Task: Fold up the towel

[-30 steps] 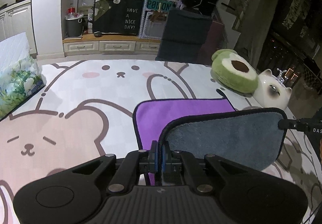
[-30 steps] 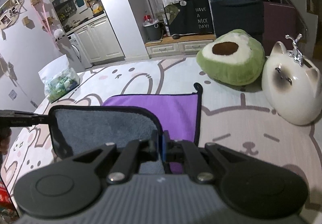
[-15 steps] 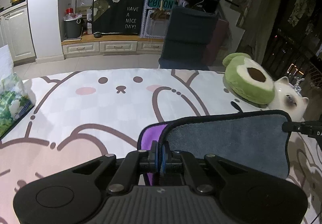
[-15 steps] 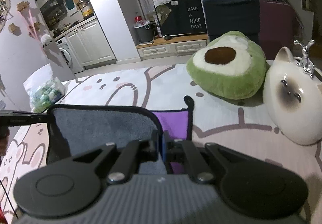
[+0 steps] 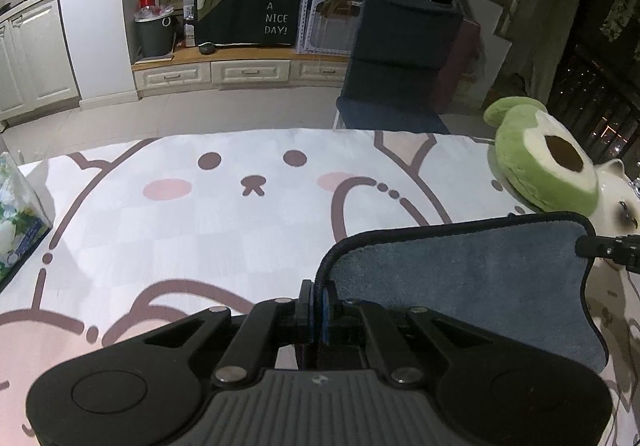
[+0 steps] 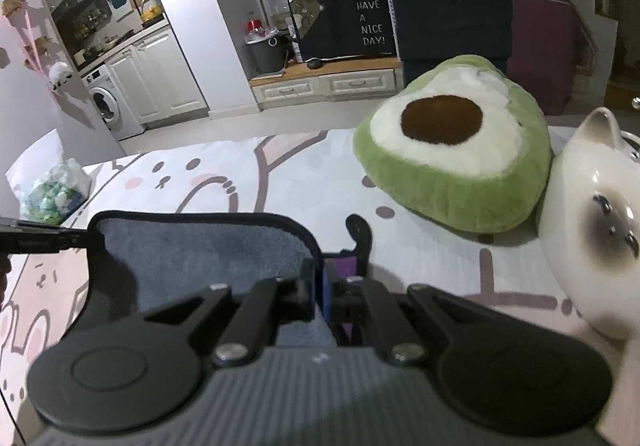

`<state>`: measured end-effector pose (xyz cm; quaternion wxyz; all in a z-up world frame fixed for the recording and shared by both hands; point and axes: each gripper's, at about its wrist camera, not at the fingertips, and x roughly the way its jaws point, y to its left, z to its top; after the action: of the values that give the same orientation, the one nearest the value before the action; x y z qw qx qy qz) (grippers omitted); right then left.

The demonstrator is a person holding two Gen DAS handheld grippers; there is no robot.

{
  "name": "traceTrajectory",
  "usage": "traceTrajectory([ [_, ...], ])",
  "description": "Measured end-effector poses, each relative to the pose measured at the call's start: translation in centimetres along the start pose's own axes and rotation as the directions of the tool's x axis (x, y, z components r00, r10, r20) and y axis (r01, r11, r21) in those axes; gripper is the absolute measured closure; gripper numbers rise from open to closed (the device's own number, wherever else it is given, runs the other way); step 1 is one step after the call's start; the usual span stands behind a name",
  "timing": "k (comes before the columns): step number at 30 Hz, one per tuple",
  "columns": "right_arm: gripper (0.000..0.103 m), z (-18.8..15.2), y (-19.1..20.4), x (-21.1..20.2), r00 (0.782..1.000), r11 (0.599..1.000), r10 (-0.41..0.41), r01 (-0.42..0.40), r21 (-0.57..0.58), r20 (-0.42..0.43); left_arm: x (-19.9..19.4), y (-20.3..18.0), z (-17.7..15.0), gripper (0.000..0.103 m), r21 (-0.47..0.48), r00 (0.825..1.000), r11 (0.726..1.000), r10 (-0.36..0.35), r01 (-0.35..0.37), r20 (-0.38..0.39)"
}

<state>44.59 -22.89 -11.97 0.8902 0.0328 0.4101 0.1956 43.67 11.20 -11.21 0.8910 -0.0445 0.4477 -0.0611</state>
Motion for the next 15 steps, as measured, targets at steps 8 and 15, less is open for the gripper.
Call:
traceTrajectory([
  [8,0.095,1.0,0.2,1.6,0.998,0.999,-0.042,0.042,-0.005,-0.036,1.1,-0.3,0.5,0.069,-0.003,1.000,1.000,0.022,-0.022,-0.014],
  [15,0.002,0.7,0.0,1.5,0.997,0.996,-0.073,0.075,0.053,-0.034,1.0,-0.3,0.0,0.003,-0.007,0.995,0.996,0.092,-0.092,-0.044],
])
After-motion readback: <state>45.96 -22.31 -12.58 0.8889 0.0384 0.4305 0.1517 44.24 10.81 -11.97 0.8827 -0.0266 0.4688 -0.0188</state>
